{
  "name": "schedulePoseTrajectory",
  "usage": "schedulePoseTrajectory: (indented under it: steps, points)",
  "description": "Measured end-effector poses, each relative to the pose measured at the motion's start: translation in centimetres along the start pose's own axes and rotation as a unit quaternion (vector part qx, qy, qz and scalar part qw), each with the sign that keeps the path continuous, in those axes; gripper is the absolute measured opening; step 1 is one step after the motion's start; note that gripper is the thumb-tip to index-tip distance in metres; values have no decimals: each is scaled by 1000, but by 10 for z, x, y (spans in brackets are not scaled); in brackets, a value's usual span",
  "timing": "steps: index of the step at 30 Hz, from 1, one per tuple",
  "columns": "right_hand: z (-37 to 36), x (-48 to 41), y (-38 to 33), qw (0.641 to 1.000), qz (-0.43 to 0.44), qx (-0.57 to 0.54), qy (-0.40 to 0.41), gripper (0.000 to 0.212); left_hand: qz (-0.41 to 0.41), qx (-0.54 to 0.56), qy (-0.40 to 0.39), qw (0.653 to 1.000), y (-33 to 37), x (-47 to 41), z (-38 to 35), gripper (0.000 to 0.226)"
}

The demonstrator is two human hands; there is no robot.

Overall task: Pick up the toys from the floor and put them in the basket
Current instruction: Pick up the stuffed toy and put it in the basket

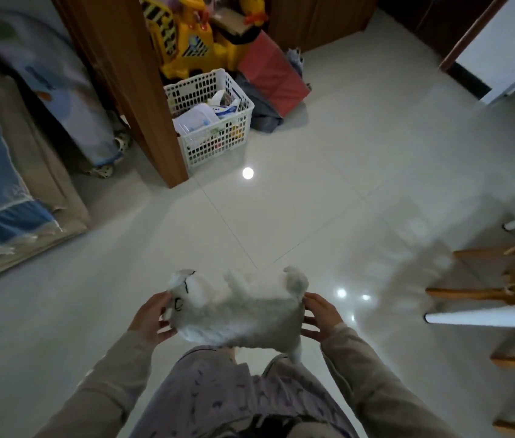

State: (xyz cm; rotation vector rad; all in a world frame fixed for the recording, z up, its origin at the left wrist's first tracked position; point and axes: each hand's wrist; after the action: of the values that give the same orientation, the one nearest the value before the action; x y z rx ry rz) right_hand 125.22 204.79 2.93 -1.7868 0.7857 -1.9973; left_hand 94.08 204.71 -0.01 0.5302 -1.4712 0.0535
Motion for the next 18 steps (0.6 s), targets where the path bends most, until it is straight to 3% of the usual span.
schedulePoseTrajectory:
  steps: [7, 18]
  points:
    - [-12, -66, -96, 998, 16, -2, 52, 19, -38, -47, -34, 998, 117, -9, -57, 16]
    - [-14, -170, -223, 997, 24, 21, 75, 19, -22, -25, -52, 998, 230, -44, -134, 14]
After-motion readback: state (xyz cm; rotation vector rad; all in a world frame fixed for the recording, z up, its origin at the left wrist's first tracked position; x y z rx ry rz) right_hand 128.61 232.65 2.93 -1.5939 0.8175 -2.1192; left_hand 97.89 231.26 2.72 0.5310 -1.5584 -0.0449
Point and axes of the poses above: each hand's wrist, its own x-axis away from the middle knuckle, its own z-axis out of the back of the hand, y = z × x, and after that the axes turned 7 degrees about z, right-handed
